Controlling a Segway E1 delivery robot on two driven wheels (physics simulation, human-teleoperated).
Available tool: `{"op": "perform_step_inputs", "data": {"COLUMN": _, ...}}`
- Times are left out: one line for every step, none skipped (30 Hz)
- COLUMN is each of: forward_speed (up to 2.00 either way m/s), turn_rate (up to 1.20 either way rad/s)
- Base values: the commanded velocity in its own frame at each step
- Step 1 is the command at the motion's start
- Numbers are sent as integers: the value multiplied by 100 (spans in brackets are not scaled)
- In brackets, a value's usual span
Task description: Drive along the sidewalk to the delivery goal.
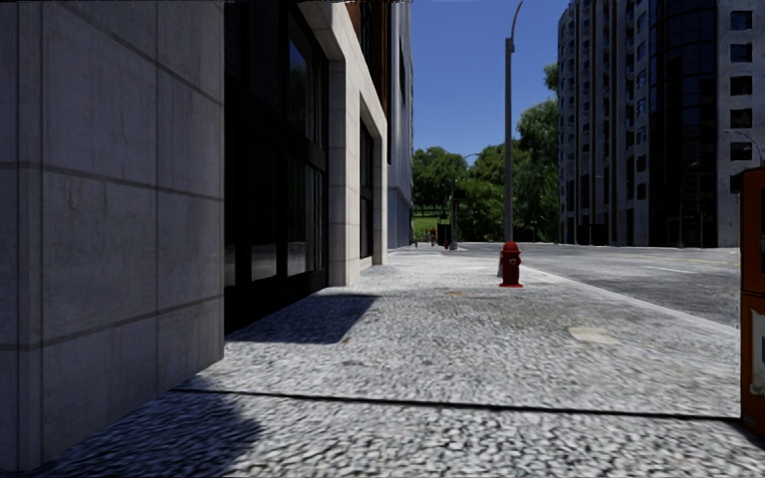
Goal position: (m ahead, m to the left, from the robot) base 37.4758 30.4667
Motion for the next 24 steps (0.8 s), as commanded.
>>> {"op": "perform_step_inputs", "data": {"forward_speed": 167, "turn_rate": -55}}
{"op": "perform_step_inputs", "data": {"forward_speed": 167, "turn_rate": -55}}
{"op": "perform_step_inputs", "data": {"forward_speed": 167, "turn_rate": -5}}
{"op": "perform_step_inputs", "data": {"forward_speed": 167, "turn_rate": 0}}
{"op": "perform_step_inputs", "data": {"forward_speed": 167, "turn_rate": 0}}
{"op": "perform_step_inputs", "data": {"forward_speed": 167, "turn_rate": 0}}
{"op": "perform_step_inputs", "data": {"forward_speed": 167, "turn_rate": 0}}
{"op": "perform_step_inputs", "data": {"forward_speed": 167, "turn_rate": 0}}
{"op": "perform_step_inputs", "data": {"forward_speed": 167, "turn_rate": 0}}
{"op": "perform_step_inputs", "data": {"forward_speed": 167, "turn_rate": 0}}
{"op": "perform_step_inputs", "data": {"forward_speed": 167, "turn_rate": 0}}
{"op": "perform_step_inputs", "data": {"forward_speed": 167, "turn_rate": 0}}
{"op": "perform_step_inputs", "data": {"forward_speed": 168, "turn_rate": 0}}
{"op": "perform_step_inputs", "data": {"forward_speed": 168, "turn_rate": 0}}
{"op": "perform_step_inputs", "data": {"forward_speed": 182, "turn_rate": 0}}
{"op": "perform_step_inputs", "data": {"forward_speed": 200, "turn_rate": 0}}
{"op": "perform_step_inputs", "data": {"forward_speed": 200, "turn_rate": 0}}
{"op": "perform_step_inputs", "data": {"forward_speed": 200, "turn_rate": 0}}
{"op": "perform_step_inputs", "data": {"forward_speed": 200, "turn_rate": 0}}
{"op": "perform_step_inputs", "data": {"forward_speed": 200, "turn_rate": 0}}
{"op": "perform_step_inputs", "data": {"forward_speed": 200, "turn_rate": 0}}
{"op": "perform_step_inputs", "data": {"forward_speed": 200, "turn_rate": 0}}
{"op": "perform_step_inputs", "data": {"forward_speed": 200, "turn_rate": 0}}
{"op": "perform_step_inputs", "data": {"forward_speed": 200, "turn_rate": 0}}
